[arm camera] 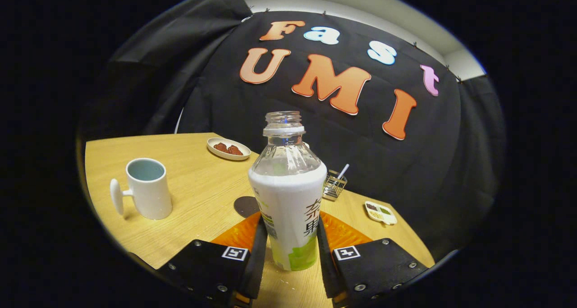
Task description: Take the bottle from table, then pour the juice into the cup, finally place the bottle on the coaster
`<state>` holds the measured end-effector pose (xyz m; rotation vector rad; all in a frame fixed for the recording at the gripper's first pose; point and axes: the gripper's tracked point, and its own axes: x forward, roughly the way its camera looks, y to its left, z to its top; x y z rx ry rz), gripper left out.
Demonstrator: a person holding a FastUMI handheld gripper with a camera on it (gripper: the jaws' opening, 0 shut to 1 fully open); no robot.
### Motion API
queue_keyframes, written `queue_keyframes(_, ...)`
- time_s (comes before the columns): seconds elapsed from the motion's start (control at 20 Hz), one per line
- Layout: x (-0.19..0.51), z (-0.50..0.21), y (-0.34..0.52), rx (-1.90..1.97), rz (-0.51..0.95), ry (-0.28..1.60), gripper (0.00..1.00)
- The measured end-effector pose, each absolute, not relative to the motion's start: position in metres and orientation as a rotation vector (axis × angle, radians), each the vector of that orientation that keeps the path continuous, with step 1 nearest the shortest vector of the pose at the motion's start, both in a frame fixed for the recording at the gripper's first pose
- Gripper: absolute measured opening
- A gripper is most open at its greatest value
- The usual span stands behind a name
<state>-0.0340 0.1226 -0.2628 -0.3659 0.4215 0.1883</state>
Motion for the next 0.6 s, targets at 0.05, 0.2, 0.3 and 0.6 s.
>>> queue_keyframes(0.05,-0.032,-0.261,0.125,-0.395,0.188,0.412,0.55)
queue_keyframes(0.2,-0.025,-0.257,0.131,-0.474,0.177,0.385,0.55)
queue_keyframes(0.3,-0.022,-0.256,0.136,-0.535,0.179,0.367,0.55)
queue_keyframes(0.6,-0.018,-0.252,0.162,-0.75,0.214,0.291,0.55)
